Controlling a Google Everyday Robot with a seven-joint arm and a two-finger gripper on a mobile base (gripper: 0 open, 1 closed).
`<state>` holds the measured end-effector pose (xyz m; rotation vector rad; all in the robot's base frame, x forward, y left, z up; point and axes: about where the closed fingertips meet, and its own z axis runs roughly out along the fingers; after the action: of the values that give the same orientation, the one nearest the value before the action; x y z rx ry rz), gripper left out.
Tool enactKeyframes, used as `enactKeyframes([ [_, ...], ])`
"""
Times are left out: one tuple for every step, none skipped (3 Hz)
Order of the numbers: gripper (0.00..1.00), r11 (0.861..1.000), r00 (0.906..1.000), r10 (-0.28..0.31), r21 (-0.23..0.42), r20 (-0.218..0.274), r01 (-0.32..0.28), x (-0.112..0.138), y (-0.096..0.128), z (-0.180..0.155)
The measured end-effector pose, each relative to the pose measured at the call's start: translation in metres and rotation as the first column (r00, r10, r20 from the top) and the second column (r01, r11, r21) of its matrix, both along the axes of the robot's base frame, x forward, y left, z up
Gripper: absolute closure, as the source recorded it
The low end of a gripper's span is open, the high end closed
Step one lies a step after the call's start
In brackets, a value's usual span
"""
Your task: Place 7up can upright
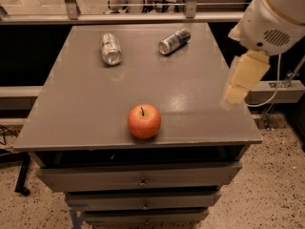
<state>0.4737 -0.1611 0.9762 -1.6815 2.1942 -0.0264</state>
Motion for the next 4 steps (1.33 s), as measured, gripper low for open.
enactKeyframes([
  [0.00, 0.998, 0.9994, -0.034, 0.043, -0.006, 0.034, 0.035, 0.045, -0.005],
  [0.00, 0.990, 0.9931, -0.108, 0.091, -0.044, 0.112, 0.076, 0.095, -0.014],
  [0.00, 0.979, 0.9880, -0.127, 0.150, -0.089, 0.139, 0.109, 0.148, -0.013],
  [0.00, 0.979, 0.9880, -0.126, 0.150, -0.088, 0.139, 0.108, 0.147, -0.013],
])
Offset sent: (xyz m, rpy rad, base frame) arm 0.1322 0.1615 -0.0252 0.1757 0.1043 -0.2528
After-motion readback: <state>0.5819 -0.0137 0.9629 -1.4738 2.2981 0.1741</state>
